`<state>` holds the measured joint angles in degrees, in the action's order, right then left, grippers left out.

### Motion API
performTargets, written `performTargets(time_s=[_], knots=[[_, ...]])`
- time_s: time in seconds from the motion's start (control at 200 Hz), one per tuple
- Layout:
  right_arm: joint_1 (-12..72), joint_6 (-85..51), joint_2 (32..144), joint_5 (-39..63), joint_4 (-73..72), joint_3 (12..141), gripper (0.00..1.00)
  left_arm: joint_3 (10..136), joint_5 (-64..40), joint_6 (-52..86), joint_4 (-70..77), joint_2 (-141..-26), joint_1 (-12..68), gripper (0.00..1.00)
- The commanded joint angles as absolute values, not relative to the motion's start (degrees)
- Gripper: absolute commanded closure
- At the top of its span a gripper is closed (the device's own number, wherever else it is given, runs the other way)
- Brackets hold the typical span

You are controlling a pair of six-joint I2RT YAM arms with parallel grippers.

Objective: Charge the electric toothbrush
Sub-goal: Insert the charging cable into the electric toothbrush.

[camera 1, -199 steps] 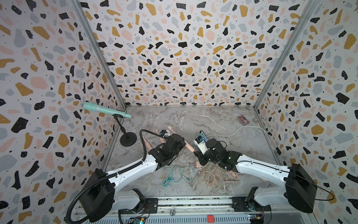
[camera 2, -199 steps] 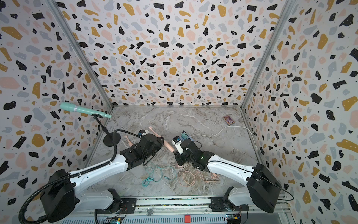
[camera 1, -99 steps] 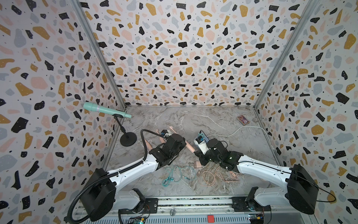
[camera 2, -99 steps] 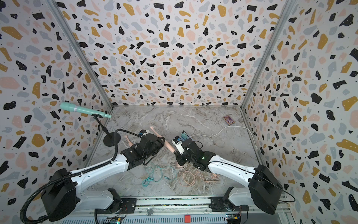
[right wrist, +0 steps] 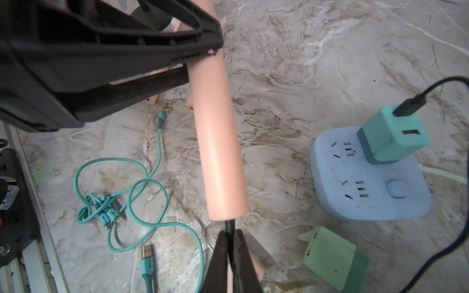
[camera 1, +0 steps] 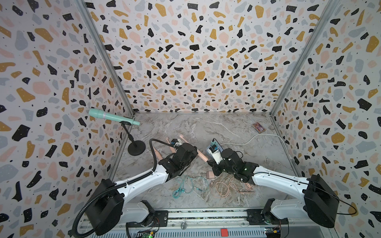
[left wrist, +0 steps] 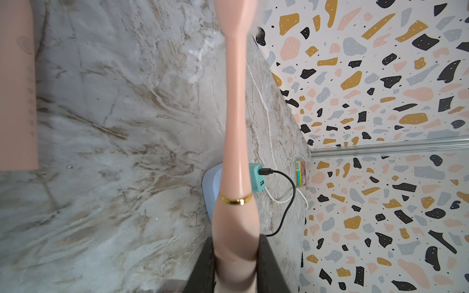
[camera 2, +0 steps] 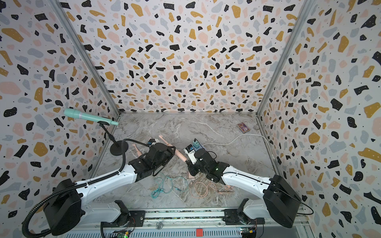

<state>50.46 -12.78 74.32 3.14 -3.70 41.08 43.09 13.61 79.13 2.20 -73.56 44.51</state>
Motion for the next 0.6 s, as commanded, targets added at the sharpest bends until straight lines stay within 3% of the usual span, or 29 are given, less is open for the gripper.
performTargets(time_s=[0.0, 0.34, 0.416, 0.521, 0.596], knots=[[50.17, -11.26, 73.14, 4.01, -18.16, 44.11, 1.0, 41.99, 2.24, 79.16, 1.41, -74.61, 47.72, 1.0], [51.15, -10.78, 71.07, 1.35, -6.41, 49.02, 1.0, 45.15, 0.07, 77.39, -2.16, -73.12, 43.1, 1.0], [51.22, -11.17, 69.7, 1.45, -3.65, 48.99, 0.87, 48.39, 0.27, 76.41, -5.15, -73.51, 42.41, 1.0], [51.41, -12.17, 66.26, 1.19, -1.28, 48.13, 0.6, 51.56, -1.73, 76.49, -6.45, -74.44, 41.88, 1.0], [51.42, -12.81, 63.1, 0.31, 0.13, 47.73, 0.47, 54.34, -2.01, 75.12, -9.36, -75.23, 40.53, 1.0]])
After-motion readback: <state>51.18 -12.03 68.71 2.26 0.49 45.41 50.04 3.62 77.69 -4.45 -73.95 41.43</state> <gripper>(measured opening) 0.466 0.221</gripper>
